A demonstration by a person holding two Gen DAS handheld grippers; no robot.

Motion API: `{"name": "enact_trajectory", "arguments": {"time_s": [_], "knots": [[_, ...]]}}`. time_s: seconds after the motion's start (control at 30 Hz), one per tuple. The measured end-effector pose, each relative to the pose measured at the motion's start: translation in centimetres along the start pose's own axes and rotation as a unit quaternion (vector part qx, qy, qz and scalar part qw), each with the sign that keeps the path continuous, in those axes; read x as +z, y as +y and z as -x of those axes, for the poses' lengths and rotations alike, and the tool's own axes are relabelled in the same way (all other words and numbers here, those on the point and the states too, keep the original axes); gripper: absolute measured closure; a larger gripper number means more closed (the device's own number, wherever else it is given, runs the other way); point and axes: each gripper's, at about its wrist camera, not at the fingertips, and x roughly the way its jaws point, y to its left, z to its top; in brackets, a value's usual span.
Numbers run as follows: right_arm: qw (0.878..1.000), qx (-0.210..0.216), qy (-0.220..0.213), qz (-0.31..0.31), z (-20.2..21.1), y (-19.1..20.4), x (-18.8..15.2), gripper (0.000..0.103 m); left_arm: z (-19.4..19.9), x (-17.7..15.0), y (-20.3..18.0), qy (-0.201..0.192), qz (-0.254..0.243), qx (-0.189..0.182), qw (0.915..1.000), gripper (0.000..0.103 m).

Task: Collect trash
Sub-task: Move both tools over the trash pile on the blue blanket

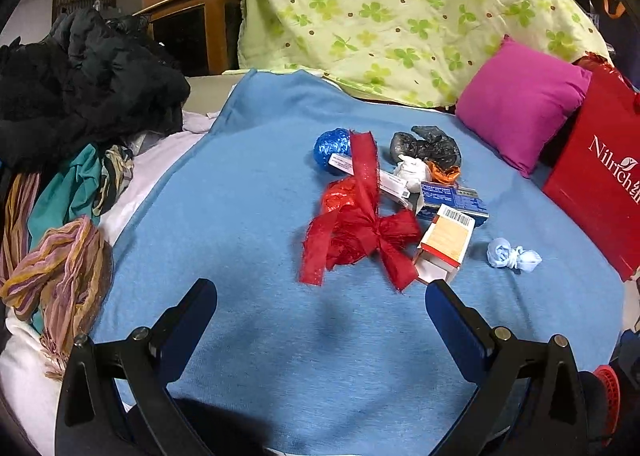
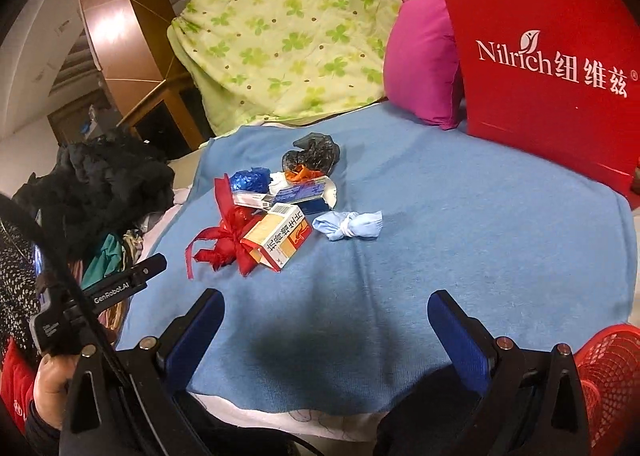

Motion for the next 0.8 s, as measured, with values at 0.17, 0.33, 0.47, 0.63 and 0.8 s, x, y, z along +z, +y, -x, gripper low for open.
{"name": "enact_trajectory", "arguments": {"time_s": [0.17, 0.33, 0.47, 0.63, 0.8], "knots": [[1.0, -0.007, -0.001, -0.002, 0.08, -0.01, -0.08, 0.0, -0.33, -0.34, -0.17, 0.006, 0.001, -0.003, 1.0, 0.0], [1.0, -0.01, -0.004, -0.002, 0.29, 0.09, -0.06, 0.0, -0.14, -0.42, -0.4, 0.005, -0.003, -0.005, 1.0, 0.0], [1.0, -0.012, -0.006, -0.004, 0.34, -0.06, -0.05, 0.0, -0.01, -0.33, -0.42, 0.004, -0.003, -0.006, 1.0, 0.0], [1.0, -0.016, -0.007, -0.005, 0.33, -0.13, -0.07, 0.0, 0.05, -0.3, -0.37, 0.003, 0.0, -0.01, 0.9999, 0.0], [1.0, -0.018, -0.004, -0.007, 0.04, -0.39, -0.23, 0.0, 0.03, -0.21, -0.63, 0.004, -0.003, -0.014, 0.9999, 0.0]]}}
